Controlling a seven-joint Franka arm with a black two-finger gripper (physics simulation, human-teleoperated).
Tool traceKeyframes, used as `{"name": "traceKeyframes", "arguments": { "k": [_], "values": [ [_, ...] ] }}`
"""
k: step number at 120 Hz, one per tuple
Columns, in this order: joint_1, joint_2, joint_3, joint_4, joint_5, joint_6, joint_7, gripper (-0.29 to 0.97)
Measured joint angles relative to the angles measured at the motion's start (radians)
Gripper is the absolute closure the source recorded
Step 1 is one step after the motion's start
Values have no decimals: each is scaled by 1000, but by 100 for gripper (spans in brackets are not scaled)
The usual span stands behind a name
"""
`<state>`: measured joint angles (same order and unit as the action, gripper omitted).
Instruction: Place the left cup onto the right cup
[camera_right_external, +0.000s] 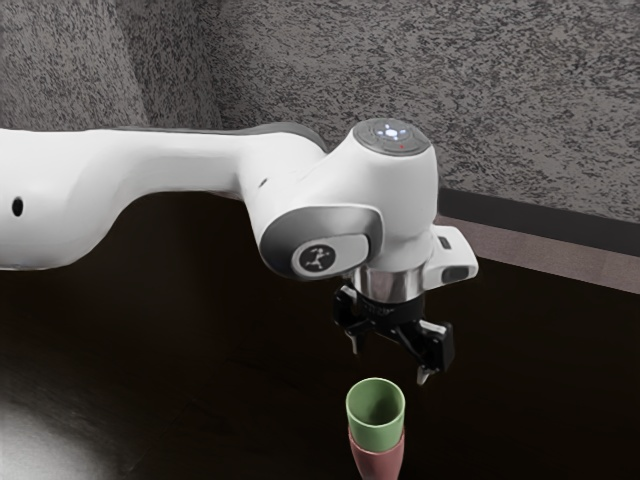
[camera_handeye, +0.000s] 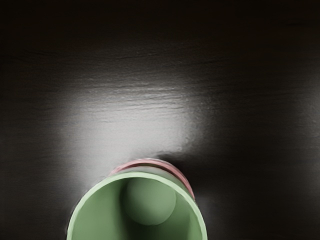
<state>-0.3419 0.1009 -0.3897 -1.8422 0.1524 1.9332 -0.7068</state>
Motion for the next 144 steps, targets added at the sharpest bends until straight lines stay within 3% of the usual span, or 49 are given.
{"name": "traceKeyframes", "arguments": {
  "k": [87, 144],
  "values": [
    [-21, -39, 280, 62, -1, -137, 275, 0],
    [-47, -52, 400, 149, -1, -226, 459, 0]
  ]
}}
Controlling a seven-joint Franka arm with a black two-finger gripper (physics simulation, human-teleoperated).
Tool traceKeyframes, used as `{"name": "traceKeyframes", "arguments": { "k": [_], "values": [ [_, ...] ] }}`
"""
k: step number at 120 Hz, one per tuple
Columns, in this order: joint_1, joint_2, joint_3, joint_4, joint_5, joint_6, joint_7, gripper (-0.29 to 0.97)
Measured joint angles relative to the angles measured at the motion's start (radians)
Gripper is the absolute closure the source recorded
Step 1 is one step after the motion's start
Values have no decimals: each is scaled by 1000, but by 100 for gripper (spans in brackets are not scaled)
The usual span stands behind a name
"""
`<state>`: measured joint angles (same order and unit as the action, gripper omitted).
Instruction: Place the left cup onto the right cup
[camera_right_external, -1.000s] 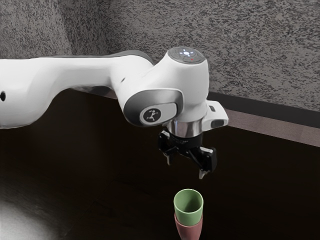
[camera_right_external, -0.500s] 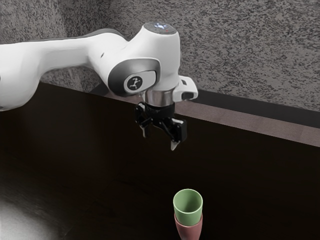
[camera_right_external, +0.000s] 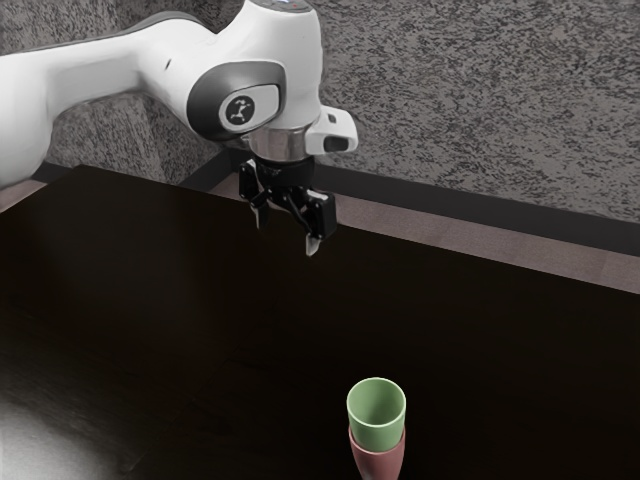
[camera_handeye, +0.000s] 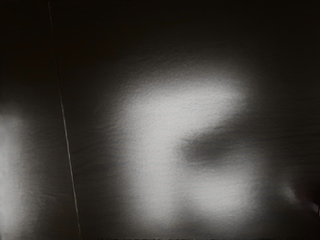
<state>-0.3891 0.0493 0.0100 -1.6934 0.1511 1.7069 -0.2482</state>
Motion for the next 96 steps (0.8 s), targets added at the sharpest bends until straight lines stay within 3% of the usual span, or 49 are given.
{"name": "traceKeyframes", "arguments": {
  "k": [96],
  "values": [
    [44, -45, 139, -4, 1, -37, 167, 0]
  ]
}}
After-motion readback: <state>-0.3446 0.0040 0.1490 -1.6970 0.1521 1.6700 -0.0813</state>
